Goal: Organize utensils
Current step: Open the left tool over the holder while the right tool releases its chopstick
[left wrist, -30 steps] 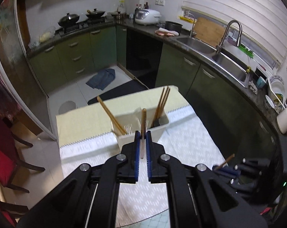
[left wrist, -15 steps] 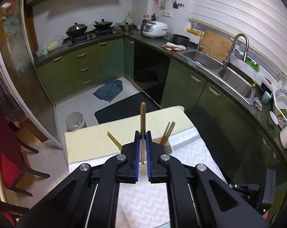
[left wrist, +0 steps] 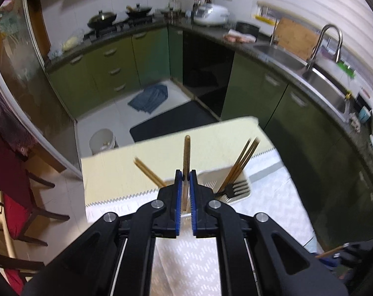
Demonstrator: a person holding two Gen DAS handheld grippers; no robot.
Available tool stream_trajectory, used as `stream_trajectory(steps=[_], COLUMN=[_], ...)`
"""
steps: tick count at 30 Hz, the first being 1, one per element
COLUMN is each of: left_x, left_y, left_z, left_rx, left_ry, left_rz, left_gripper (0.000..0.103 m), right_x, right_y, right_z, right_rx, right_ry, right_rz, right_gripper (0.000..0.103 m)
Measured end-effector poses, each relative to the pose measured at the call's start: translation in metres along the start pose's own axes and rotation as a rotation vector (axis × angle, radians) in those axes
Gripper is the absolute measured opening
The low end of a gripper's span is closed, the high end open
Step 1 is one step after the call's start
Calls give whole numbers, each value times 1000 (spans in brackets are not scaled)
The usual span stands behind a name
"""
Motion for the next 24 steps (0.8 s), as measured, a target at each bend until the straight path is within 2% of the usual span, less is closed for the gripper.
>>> stream_trajectory(steps=[4,6,7,8,15,17,20,24], left_x=[-4,-6,-7,-7,-9,-10,-13,-20], left_y=[12,15,16,18,30,37,52,76], left_z=[25,29,28,24,-9,-22,-40,-59], left_rx=[-32,-26,-20,-9,52,83,122,175], left_ry=[11,13,17,24,68,73,76,114], left_rz=[-16,-23,-28,-31,-35,-34,-15,-36], left_gripper=[7,17,29,35,39,46,48,50], right_x=[-4,-5,-6,-7,-12,-13,-13,-10], right_y=[-11,-20,-25,-32,-92,-110,-142,-180], right_z=[-7,-11,-14,-17,-46,-52,-58,-51], right_rx=[24,39,47,59,167,198,261,327], right_ry=[-1,6,9,14,35,29,41,58], right_rz=[-5,-10,-11,-13,-3,3,13,47], right_gripper=[7,7,7,7,7,7,7,7])
Point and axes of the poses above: each gripper's, at about its wrist camera, not at the fingertips, and z roughly the way its jaws point, x to its right, y to its underside, the point moved 8 cm from there along z, roughly the way its jaws point, and after that the axes turned 4 degrees about -x, right-handed, at the moved point
